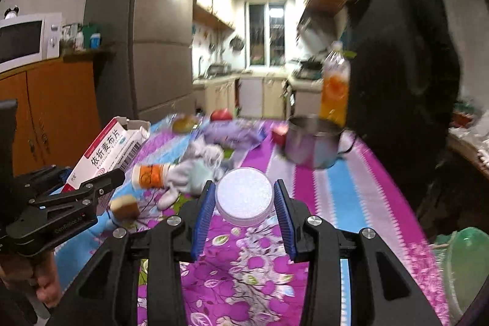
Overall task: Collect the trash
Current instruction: 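Lift the white medicine box with the left tool while the right tool lifts the white lid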
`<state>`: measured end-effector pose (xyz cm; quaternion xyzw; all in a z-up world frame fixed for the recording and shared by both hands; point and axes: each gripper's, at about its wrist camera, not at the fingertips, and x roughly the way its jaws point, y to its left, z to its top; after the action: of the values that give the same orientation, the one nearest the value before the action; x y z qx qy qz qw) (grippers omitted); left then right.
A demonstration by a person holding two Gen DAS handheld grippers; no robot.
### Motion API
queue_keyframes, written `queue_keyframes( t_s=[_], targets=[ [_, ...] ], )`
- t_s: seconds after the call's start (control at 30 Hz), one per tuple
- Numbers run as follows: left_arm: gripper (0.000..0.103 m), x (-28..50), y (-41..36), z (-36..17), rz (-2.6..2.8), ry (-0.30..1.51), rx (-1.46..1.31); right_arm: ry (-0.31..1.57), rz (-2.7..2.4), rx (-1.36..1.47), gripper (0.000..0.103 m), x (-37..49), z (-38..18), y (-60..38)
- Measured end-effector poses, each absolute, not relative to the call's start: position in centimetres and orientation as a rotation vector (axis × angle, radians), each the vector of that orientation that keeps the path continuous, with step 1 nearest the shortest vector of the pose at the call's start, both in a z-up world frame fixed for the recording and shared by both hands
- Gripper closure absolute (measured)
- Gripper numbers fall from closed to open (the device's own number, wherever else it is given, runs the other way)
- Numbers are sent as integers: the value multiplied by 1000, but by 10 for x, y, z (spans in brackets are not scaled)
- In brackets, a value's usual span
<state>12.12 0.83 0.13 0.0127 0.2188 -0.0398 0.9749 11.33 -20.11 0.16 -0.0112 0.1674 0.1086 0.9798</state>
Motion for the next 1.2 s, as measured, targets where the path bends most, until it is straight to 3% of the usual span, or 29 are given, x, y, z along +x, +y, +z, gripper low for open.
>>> queue_keyframes(
  t_s=[1.2],
  targets=[
    [61, 87, -135, 41, -341, 344, 64, 256, -41, 29, 62, 7, 43, -348]
  ],
)
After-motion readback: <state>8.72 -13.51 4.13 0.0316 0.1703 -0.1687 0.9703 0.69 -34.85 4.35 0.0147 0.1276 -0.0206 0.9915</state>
